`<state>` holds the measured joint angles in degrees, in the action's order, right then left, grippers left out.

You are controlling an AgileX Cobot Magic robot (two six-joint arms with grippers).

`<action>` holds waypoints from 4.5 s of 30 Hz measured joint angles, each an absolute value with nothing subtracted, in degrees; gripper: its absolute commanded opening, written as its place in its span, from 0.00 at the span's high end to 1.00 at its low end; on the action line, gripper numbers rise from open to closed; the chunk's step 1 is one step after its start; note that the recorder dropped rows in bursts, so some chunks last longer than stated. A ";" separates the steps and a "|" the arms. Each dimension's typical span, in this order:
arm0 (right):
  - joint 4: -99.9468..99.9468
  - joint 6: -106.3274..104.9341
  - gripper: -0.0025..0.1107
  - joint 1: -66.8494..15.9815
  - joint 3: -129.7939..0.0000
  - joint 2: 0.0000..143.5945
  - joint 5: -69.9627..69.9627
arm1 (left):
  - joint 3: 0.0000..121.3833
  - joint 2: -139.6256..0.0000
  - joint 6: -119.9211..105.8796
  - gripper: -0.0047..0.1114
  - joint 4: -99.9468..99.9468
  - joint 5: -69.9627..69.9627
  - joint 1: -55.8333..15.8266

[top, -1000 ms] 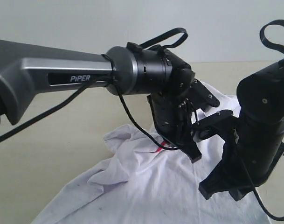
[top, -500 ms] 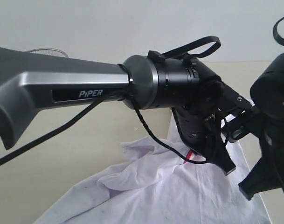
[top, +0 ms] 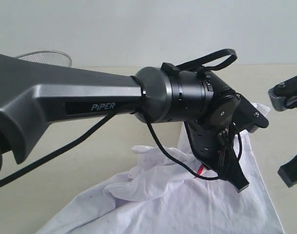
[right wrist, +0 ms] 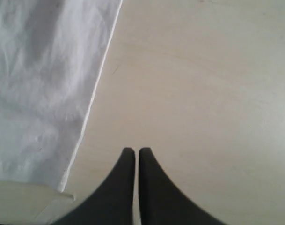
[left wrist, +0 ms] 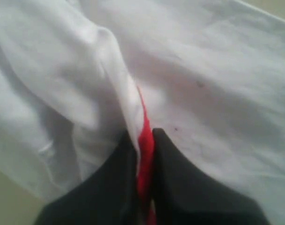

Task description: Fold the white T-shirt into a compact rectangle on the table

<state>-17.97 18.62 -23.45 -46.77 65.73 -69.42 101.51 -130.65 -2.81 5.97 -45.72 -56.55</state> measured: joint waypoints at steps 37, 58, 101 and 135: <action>-26.47 24.04 0.98 -23.45 -46.77 56.83 -69.76 | 101.51 -118.69 -6.19 0.58 11.85 -65.20 -50.35; -26.23 23.55 0.98 -23.45 -46.77 56.83 -69.76 | 95.04 -119.87 -26.68 0.65 -26.73 -68.71 -23.15; -24.34 22.99 0.98 -23.45 -46.77 56.83 -66.44 | 88.38 -100.54 -50.49 0.92 -37.17 -36.92 -25.68; -26.85 25.31 0.98 -23.45 -46.77 56.83 -61.94 | 67.81 -111.38 -61.17 0.65 -52.49 -47.05 -49.18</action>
